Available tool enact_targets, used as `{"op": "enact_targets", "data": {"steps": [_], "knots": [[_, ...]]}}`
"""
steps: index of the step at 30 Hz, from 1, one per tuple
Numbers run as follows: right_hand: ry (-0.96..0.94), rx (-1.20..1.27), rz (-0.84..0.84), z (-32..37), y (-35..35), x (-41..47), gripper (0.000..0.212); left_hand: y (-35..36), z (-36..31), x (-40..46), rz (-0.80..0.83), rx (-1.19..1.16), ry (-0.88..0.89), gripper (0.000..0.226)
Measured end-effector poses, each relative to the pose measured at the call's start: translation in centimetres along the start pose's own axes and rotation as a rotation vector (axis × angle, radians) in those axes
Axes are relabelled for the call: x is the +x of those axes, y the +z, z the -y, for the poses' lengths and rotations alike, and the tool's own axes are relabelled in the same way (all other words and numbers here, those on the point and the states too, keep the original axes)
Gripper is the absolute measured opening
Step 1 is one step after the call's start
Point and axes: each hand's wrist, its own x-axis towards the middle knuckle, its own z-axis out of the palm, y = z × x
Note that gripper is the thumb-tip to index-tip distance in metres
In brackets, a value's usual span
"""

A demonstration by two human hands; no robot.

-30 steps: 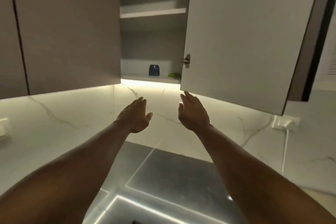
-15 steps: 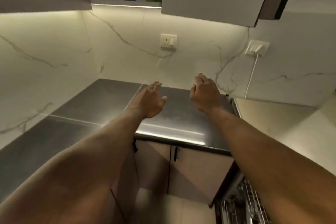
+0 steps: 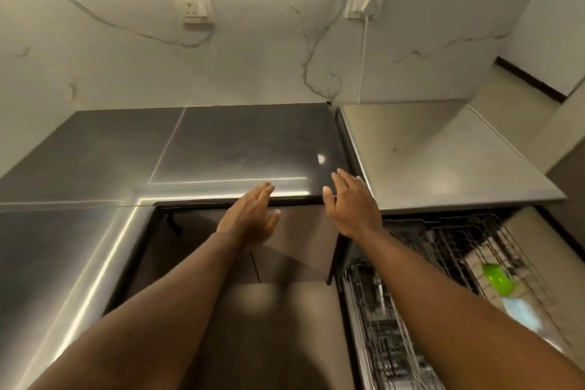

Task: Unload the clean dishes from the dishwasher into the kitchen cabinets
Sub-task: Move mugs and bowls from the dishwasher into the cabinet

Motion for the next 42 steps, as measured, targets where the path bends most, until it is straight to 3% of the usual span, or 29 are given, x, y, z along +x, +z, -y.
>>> {"op": "enact_targets", "data": {"steps": [7, 11, 23, 34, 38, 42], "knots": [[0.25, -0.009, 0.132, -12.9, 1.6, -7.7, 0.061, 10.6, -8.8, 1.8, 0.249, 0.019, 0.144, 0.067], [0.312, 0.004, 0.16, -16.3, 2.1, -10.9, 0.052, 13.5, -11.2, 1.7, 0.319, 0.032, 0.186, 0.067], [0.672, 0.043, 0.295, -27.1, 2.7, -20.7, 0.056, 21.9, -21.7, 3.2, 0.538, 0.066, 0.366, 0.068], [0.961, 0.063, 0.217, -32.4, 1.8, -25.6, 0.066, 27.6, -29.5, 7.2, 0.689, 0.083, 0.576, 0.065], [1.095, 0.047, 0.16, -34.6, 1.8, -26.9, 0.05, 30.2, -32.8, 9.1, 0.786, 0.077, 0.71, 0.062], [1.25, 0.101, 0.057, -36.2, 2.0, -27.3, 0.048, 33.3, -35.4, 11.5, 0.863, 0.104, 0.791, 0.064]]}}
